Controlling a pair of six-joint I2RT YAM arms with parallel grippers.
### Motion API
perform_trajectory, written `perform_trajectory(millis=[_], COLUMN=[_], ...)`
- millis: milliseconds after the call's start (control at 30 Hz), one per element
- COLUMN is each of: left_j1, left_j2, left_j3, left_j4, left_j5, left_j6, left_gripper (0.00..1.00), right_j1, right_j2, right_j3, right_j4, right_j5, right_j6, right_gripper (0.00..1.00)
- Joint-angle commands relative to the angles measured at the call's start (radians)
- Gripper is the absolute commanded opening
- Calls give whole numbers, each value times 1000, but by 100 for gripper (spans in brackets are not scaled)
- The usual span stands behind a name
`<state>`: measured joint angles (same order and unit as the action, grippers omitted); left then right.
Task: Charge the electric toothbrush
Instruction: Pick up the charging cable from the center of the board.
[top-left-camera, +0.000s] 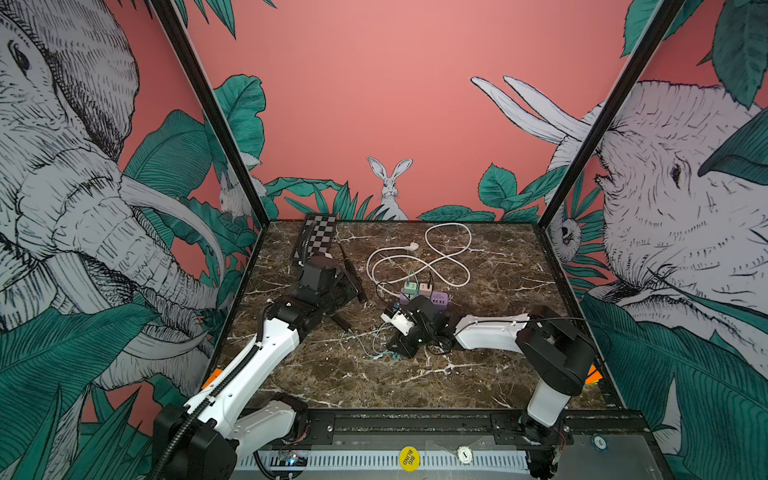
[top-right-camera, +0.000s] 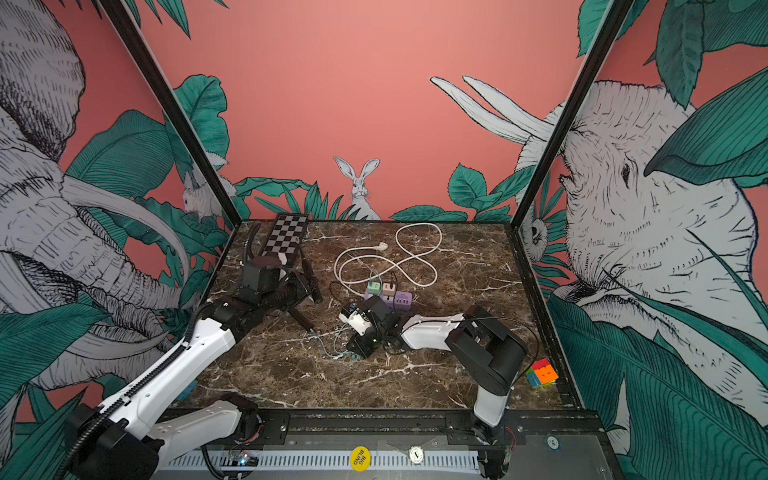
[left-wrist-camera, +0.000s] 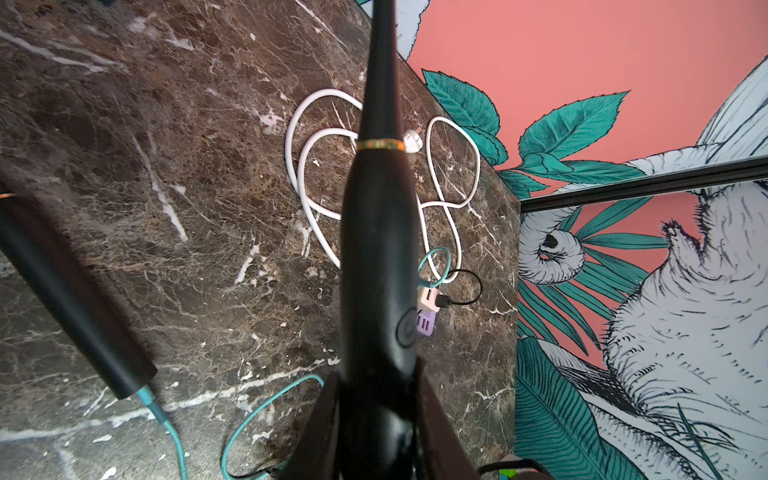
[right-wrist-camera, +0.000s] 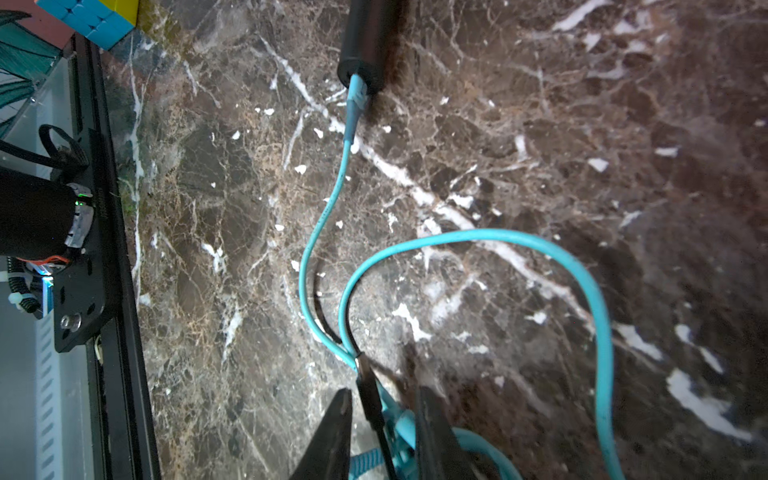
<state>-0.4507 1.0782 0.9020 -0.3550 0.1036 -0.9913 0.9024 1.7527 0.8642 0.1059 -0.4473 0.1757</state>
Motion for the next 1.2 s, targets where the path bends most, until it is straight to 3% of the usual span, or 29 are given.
perform_trajectory(millis=[0,267,633,1167], left_j1=[4,4,4,5], left_j2=[-36,-37,-39,-41], left_j3=[-2,-2,-12,-19], left_j4=[-13,-15,-10,-7], left_j5=[-16,-18,-16,-18], left_j6=[5,5,3,2], left_gripper=[0,0,0,0], right_j1=[0,4,29,42], right_j2=[-30,-122,-88,-26], right_j3=[-25,-26,-24,20], right_j4=[-61,-90,-65,-54], right_j5=[35,50,30,71], right_j6=[-13,-38,-26,-28], right_gripper=[31,35,26,27])
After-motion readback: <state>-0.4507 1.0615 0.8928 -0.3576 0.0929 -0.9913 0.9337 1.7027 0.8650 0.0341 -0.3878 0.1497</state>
